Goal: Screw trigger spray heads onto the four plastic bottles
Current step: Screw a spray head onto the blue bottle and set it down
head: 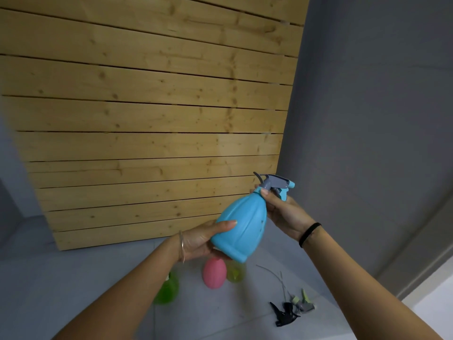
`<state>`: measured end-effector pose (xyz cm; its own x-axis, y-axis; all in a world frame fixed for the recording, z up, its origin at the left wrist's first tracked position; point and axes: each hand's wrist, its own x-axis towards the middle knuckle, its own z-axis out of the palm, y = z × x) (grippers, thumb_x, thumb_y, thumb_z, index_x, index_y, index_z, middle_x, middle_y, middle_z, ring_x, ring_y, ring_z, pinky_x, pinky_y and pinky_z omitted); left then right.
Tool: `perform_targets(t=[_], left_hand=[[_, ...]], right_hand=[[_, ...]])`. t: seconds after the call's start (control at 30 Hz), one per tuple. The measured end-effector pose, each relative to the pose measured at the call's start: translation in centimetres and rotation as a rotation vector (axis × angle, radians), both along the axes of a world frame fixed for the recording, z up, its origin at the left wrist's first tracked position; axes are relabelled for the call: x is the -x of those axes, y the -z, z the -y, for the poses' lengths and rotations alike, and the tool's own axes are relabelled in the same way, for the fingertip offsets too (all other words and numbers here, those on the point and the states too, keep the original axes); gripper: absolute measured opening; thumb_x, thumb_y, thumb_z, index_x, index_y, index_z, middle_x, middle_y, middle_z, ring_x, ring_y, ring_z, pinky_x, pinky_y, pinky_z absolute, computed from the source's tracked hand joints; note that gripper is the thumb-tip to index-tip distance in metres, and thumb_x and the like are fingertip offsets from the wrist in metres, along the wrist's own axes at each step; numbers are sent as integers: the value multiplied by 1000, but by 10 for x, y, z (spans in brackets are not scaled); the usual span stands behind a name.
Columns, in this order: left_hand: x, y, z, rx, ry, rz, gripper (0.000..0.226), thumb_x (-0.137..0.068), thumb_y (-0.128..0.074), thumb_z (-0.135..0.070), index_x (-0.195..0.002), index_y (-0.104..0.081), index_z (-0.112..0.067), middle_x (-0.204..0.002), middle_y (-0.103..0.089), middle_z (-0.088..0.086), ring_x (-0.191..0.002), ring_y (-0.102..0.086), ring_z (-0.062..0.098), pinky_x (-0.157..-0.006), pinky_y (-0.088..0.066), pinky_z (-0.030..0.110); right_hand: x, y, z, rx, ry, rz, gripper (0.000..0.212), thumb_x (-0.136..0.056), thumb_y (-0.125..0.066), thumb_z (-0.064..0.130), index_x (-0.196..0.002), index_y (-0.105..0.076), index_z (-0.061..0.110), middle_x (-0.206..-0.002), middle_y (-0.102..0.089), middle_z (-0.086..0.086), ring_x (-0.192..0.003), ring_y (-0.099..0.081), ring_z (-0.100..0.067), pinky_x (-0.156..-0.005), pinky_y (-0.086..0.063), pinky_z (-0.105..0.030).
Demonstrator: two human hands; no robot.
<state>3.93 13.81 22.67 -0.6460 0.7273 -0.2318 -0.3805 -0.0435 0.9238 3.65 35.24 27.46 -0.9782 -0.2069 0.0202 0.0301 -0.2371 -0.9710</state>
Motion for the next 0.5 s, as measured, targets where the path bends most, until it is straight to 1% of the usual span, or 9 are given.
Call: perform_targets(t=[0.03,0.13,0.23,0.3,0.33,0.37,0.4,0.43,0.5], left_hand=[[1,0,2,22,-15,-43,78,-51,-84,-55,-117,-60,-22,-109,-72,5,-99,-68,21,-80,-58,38],[5,0,11,60,-36,-139,75,-53,-82,-57,-117,-60,-25,-109,-71,4,-101,-67,21,-86,-56,39],[9,4,19,66,-81,-117,76,-53,-81,-57,-118,-59,-26,-108,-72,2,-99,-68,18,-78,-57,34],[12,7,22,58,-183,-91,78,-52,-81,-56,-119,-57,-25,-109,-71,3,-97,-69,17,-73,-58,31],[14,8,22,69,-249,-104,76,-55,-82,-53,-121,-55,-25,-111,-69,4,-94,-70,15,-70,-57,29],[16,11,24,93,-327,-135,72,-59,-82,-47,-121,-53,-25,-113,-67,3,-89,-70,11,-67,-57,25],[18,15,26,127,-409,-176,68,-63,-83,-40,-122,-51,-25,-112,-66,0,-85,-70,6,-63,-55,20],[20,20,29,166,-478,-219,66,-65,-83,-32,-122,-50,-26,-110,-65,-3,-84,-68,3,-60,-54,17],[24,31,35,240,-536,-294,69,-65,-84,-26,-123,-46,-26,-109,-61,-8,-90,-64,3,-59,-52,12]], right_hand=[[2,0,2,-5,-4,-12,35,-77,-64,26,-108,-62,10,-101,-71,-2,-95,-67,-15,-90,-55,-30],[8,1,9,-5,-21,-18,37,-75,-66,26,-108,-63,10,-101,-71,-1,-96,-68,-14,-89,-55,-28],[16,5,17,-41,-9,6,43,-74,-68,32,-111,-63,13,-110,-70,-3,-101,-68,-13,-89,-55,-26],[21,8,23,-137,118,36,60,-75,-68,42,-127,-54,15,-127,-61,-2,-110,-63,-13,-96,-51,-31],[24,9,25,-184,224,61,68,-75,-68,46,-133,-48,18,-131,-55,0,-112,-59,-12,-95,-50,-31],[27,10,27,-227,331,75,69,-76,-67,50,-135,-46,20,-131,-53,1,-111,-57,-11,-90,-49,-29],[29,10,28,-259,406,85,66,-78,-64,53,-133,-47,20,-126,-55,0,-106,-57,-11,-84,-49,-28],[32,10,30,-279,423,99,61,-79,-59,56,-128,-50,21,-117,-59,-1,-100,-60,-13,-79,-50,-27],[36,9,37,-318,346,132,49,-82,-51,61,-115,-56,25,-98,-67,-3,-88,-65,-16,-79,-53,-30]])
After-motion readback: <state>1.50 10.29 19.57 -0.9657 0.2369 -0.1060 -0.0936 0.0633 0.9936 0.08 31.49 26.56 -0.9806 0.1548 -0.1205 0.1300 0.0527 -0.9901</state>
